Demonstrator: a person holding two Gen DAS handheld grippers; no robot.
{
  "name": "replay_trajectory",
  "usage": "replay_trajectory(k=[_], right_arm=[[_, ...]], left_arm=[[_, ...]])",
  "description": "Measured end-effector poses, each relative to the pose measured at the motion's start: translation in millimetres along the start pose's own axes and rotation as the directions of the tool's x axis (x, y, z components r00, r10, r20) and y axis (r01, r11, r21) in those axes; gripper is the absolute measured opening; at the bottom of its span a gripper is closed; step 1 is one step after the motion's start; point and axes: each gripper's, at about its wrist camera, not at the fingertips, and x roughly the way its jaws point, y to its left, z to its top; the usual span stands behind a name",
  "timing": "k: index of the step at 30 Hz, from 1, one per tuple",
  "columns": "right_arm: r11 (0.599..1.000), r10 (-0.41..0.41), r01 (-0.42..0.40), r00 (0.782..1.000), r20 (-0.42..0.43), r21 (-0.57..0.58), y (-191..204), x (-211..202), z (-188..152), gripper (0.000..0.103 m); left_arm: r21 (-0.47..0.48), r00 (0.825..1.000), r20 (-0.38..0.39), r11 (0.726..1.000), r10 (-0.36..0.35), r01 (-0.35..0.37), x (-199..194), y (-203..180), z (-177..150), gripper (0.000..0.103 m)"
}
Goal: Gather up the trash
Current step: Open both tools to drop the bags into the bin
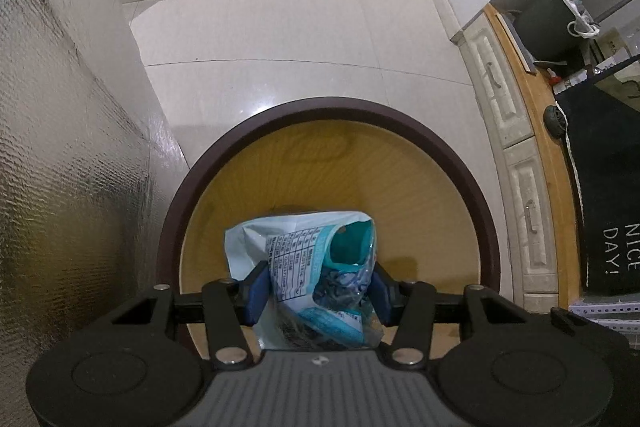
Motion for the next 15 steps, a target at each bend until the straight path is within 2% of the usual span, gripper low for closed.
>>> replay_trajectory(k=[5,10,12,14,15], right_arm=[[0.999,0.03,-0.03,1.0,-0.003,-0.015,1.7,-3.8,-0.6,0.099],[0.999,0.027,-0.027,1.0,-0.002,-0.032,-0.5,-7.6,-0.7,0.099],[0.999,0.026,-0.026,1.0,-0.002,-0.038,-1.3,-9.6,-2.3,0.1],[0.999,0.021,-0.021,1.0,-0.002,-0.043,-2.5,-11.3,-4.1,0.1],[0.999,0.019,-0.019,1.0,-0.001,-0.044,-3.1,-12.3,-5.3,0.1]], left_arm=[[0.01,1.0,0.0,1.0,-0.003,0.003,1.3,-1.3,-1.2,0.052],[0.016,1.0,0.0,1.0,0.006,-0.006,4.1,-2.1,0.1,0.053],[0.015,1.0,0.005,1.0,0.008,-0.008,5.2,-4.6,-0.4,0.056],[0.019,1.0,0.003,1.0,0.008,-0.008,4.0,-4.6,-1.1,0.072],[0.021,1.0,0.005,1.0,0.011,-0.011,2.5,-5.1,-1.7,0.075]])
